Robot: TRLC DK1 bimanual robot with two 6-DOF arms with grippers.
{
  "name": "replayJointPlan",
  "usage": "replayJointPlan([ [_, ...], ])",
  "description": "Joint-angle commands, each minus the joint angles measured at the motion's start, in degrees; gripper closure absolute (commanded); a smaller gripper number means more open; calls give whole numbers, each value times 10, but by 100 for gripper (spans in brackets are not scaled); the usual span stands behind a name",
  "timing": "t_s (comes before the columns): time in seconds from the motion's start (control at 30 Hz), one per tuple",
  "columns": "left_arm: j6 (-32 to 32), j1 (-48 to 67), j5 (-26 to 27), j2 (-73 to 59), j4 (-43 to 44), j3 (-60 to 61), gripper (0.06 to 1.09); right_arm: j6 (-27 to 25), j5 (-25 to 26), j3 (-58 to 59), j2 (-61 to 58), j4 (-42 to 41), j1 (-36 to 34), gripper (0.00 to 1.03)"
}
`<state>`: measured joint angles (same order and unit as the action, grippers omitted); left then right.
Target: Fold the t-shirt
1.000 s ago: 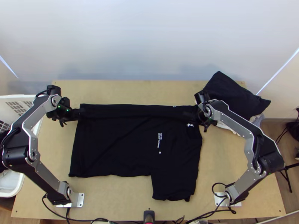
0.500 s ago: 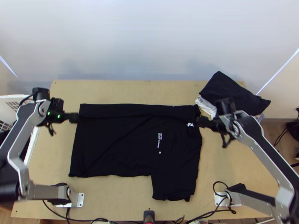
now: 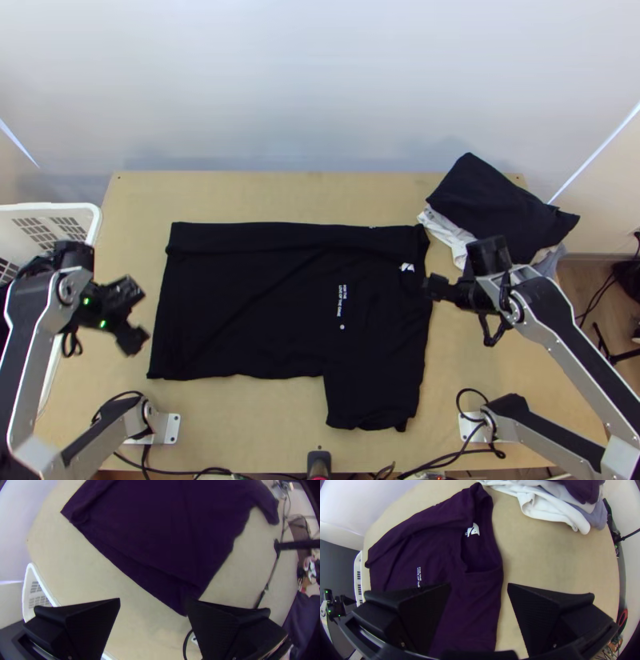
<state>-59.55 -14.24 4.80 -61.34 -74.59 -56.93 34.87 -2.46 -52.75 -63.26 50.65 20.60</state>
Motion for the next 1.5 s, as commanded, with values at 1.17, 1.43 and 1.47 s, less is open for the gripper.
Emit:
replayJointPlan([
  [1.17, 341, 268, -65, -62, -113, 56, 28, 13, -81, 92, -11, -41, 27, 24],
  [1.43, 363, 269, -73, -98, -80, 85, 33, 6, -85, 88, -8, -42, 25, 24],
  [1.47, 362, 267, -76, -101, -79, 89, 33, 6, -85, 89, -6, -42, 26, 24],
])
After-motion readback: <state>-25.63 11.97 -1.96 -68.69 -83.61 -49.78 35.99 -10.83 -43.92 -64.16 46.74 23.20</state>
